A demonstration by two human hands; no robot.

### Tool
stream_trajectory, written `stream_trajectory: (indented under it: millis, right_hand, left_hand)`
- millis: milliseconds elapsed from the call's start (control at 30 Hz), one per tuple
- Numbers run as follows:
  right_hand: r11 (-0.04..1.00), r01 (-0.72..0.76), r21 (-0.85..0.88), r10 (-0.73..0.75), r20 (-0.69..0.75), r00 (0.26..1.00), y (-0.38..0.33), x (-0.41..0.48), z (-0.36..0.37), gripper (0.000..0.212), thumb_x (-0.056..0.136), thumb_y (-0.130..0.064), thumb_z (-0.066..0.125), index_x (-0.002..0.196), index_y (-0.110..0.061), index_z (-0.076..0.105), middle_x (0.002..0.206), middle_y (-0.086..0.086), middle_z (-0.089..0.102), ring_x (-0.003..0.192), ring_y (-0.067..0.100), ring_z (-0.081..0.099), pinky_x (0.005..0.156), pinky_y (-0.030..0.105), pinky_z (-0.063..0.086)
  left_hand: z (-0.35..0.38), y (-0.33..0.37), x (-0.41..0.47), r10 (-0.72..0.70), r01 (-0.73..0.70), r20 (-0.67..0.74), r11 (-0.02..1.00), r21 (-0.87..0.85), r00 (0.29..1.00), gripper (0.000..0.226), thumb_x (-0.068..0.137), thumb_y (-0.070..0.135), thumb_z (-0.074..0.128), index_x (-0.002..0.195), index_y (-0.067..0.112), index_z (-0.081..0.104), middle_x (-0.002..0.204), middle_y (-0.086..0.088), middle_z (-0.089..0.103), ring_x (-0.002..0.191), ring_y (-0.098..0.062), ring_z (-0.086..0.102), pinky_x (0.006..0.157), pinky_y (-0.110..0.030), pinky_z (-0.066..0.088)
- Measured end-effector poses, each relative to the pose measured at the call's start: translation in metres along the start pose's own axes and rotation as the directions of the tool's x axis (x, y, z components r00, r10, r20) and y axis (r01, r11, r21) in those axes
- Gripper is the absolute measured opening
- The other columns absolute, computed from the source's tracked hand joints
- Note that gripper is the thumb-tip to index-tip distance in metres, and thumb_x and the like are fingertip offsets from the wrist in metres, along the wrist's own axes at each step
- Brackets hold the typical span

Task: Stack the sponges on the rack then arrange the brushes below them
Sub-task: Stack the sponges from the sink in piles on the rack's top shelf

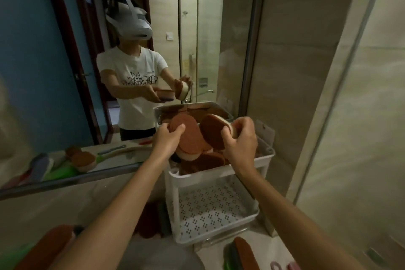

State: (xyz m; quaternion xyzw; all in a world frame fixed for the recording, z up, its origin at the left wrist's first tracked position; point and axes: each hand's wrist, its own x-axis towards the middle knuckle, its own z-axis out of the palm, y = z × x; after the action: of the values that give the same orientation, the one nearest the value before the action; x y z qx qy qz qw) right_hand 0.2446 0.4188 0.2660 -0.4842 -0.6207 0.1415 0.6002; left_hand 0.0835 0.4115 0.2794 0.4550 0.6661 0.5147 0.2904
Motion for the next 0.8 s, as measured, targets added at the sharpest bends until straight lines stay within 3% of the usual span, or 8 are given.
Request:
stream_trajectory:
  millis: [100,200,267,333,400,533,733,800]
  right_hand:
    - [0.967,-0.238,0.087,0.23,0.094,0.969,0.011,0.026,0.021,0.014,0.082,-0.022,0.06,0.079,-0.017,0.048,0.085,0.002,0.053,0.081,0.019,0.053,0.077,0.039,0.049]
    - [0.888,-0.434,0.154,0.407,0.178,0.896,0.02,0.05,0.036,0.012,0.084,-0.023,0.061,0.08,-0.017,0.051,0.081,-0.002,0.054,0.086,0.02,0.055,0.08,0.039,0.048]
    - [0.851,-0.505,0.141,0.468,0.232,0.853,0.029,0.059,0.045,0.012,0.085,-0.025,0.061,0.088,-0.017,0.053,0.091,0.002,0.058,0.093,0.021,0.056,0.084,0.036,0.048]
    - [0.814,-0.567,0.124,0.515,0.295,0.805,0.039,0.062,0.054,0.015,0.084,-0.027,0.061,0.094,-0.018,0.055,0.104,0.006,0.06,0.102,0.024,0.057,0.093,0.043,0.049]
    - [0.79,-0.602,0.113,0.543,0.326,0.774,0.046,0.064,0.059,0.023,0.083,-0.028,0.062,0.102,-0.016,0.057,0.111,0.008,0.061,0.106,0.026,0.057,0.096,0.046,0.049]
    - [0.764,-0.632,0.133,0.563,0.342,0.753,0.055,0.067,0.059,0.028,0.085,-0.026,0.061,0.109,-0.012,0.055,0.106,0.009,0.061,0.098,0.025,0.058,0.086,0.038,0.051]
    - [0.745,-0.652,0.14,0.567,0.382,0.73,0.058,0.064,0.055,0.036,0.086,-0.022,0.06,0.119,-0.009,0.053,0.109,0.01,0.059,0.096,0.022,0.056,0.082,0.035,0.051]
    - [0.745,-0.653,0.137,0.566,0.388,0.728,0.058,0.064,0.054,0.035,0.085,-0.022,0.06,0.117,-0.009,0.054,0.11,0.01,0.059,0.099,0.024,0.057,0.087,0.038,0.052]
  left_hand:
    - [0.0,-0.001,0.028,-0.031,0.032,-0.025,0.999,0.029,0.999,0.044,0.092,0.037,0.051,0.125,0.008,0.052,0.125,-0.013,0.06,0.116,-0.031,0.056,0.1,-0.043,0.047]
    - [0.0,-0.005,0.054,-0.058,0.062,-0.061,0.997,0.054,0.996,0.047,0.093,0.035,0.051,0.129,0.005,0.05,0.129,-0.014,0.057,0.12,-0.032,0.054,0.102,-0.044,0.045]
    - [0.002,-0.01,0.068,-0.103,0.106,-0.05,0.993,0.046,0.993,0.048,0.093,0.035,0.05,0.13,0.004,0.051,0.131,-0.015,0.056,0.121,-0.032,0.053,0.102,-0.043,0.044]
    - [0.005,-0.014,0.078,-0.149,0.151,-0.036,0.988,0.044,0.988,0.049,0.094,0.035,0.05,0.13,0.002,0.05,0.132,-0.015,0.056,0.122,-0.032,0.052,0.103,-0.042,0.044]
    - [0.009,-0.019,0.084,-0.173,0.175,-0.027,0.983,0.055,0.984,0.052,0.093,0.036,0.051,0.132,0.0,0.049,0.134,-0.016,0.054,0.123,-0.032,0.051,0.104,-0.043,0.043]
    - [0.016,-0.027,0.089,-0.199,0.199,-0.013,0.98,0.024,0.98,0.051,0.093,0.034,0.052,0.132,0.0,0.049,0.134,-0.015,0.054,0.122,-0.032,0.052,0.103,-0.043,0.044]
    - [0.017,-0.034,0.09,-0.197,0.2,-0.065,0.979,0.034,0.978,0.032,0.095,0.028,0.049,0.106,-0.001,0.059,0.112,-0.015,0.061,0.114,-0.033,0.057,0.09,-0.036,0.045]
    - [0.017,-0.034,0.09,-0.189,0.192,-0.072,0.981,0.039,0.979,0.033,0.095,0.028,0.05,0.11,0.0,0.06,0.114,-0.016,0.062,0.113,-0.032,0.058,0.092,-0.037,0.046]
